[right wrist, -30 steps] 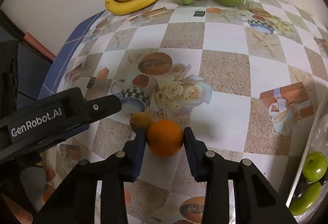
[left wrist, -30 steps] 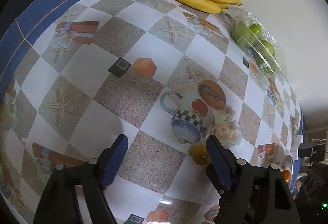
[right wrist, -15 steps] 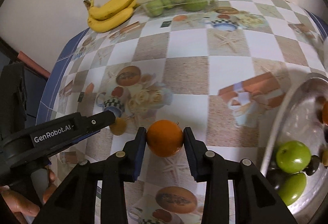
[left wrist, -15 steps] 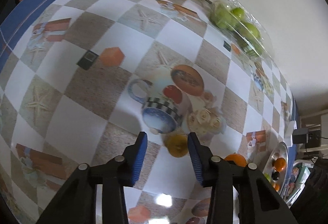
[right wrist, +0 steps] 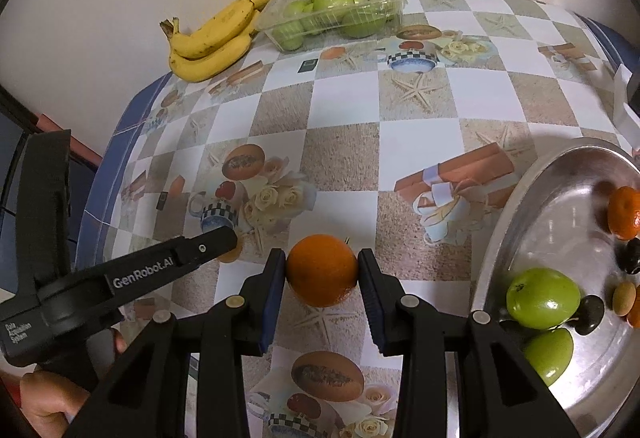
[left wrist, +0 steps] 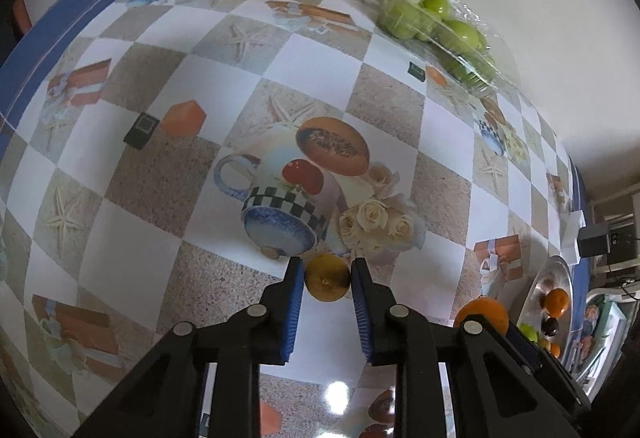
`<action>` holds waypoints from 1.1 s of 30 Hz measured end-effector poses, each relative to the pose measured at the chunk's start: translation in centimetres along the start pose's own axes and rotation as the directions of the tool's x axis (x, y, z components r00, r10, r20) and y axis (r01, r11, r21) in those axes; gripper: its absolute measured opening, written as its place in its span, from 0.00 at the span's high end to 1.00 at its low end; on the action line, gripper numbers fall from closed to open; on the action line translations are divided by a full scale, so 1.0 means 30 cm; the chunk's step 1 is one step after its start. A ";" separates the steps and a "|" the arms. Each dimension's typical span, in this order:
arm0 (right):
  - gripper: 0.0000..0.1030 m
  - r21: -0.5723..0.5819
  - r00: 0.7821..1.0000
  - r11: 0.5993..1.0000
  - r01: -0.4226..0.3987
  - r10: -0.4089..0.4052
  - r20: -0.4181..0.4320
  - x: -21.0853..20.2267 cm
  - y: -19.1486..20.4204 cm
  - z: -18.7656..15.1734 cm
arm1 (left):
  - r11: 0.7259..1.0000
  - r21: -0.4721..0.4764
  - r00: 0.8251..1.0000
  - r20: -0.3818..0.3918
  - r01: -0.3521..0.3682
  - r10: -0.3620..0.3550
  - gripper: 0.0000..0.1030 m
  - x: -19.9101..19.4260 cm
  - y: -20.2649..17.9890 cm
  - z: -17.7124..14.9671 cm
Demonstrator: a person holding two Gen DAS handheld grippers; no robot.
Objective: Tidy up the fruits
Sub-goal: 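Grasp the orange with the right gripper while the left gripper grasps the kiwi, then carry the orange and kiwi over the steel bowl with both grippers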
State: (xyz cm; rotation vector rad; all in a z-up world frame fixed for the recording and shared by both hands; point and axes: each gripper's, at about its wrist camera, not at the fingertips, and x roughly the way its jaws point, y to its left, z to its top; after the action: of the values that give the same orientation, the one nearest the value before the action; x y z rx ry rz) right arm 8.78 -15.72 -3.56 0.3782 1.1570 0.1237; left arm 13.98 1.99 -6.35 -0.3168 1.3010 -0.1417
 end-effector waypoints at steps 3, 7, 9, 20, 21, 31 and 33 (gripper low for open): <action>0.63 0.007 1.000 1.000 -0.006 0.005 0.007 -0.016 -0.005 0.000 | 1.000 0.002 1.000 0.016 0.002 -0.002 0.75 -0.019 -0.006 0.002; 0.63 0.025 1.000 1.000 -0.004 0.003 0.017 -0.051 -0.023 -0.001 | 1.000 0.023 0.998 0.056 0.011 -0.012 0.75 -0.074 -0.028 -0.001; 0.63 0.033 1.000 0.999 0.007 -0.008 0.022 -0.069 -0.033 -0.004 | 0.999 0.029 0.997 0.071 0.019 -0.021 0.75 -0.098 -0.038 -0.001; 0.63 0.072 0.996 0.994 0.079 -0.081 0.027 -0.177 -0.109 -0.062 | 0.997 0.079 0.991 0.135 0.010 -0.021 0.75 -0.201 -0.107 -0.039; 0.63 0.072 0.996 0.994 0.084 -0.087 0.030 -0.189 -0.115 -0.068 | 0.996 0.087 0.990 0.141 0.007 -0.019 0.75 -0.211 -0.117 -0.046; 0.63 0.124 0.992 0.986 0.111 -0.117 0.045 -0.290 -0.210 -0.132 | 0.977 0.211 0.983 0.185 -0.035 -0.005 0.75 -0.265 -0.264 -0.127; 0.63 0.133 0.989 0.982 0.131 -0.138 0.046 -0.309 -0.234 -0.144 | 0.968 0.246 0.983 0.185 -0.047 0.000 0.75 -0.263 -0.305 -0.149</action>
State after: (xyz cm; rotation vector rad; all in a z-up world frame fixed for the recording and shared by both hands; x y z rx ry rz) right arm 0.42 -23.93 0.50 0.4138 1.1355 -0.0804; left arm 8.28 -5.14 2.71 -0.0961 1.0894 -0.2482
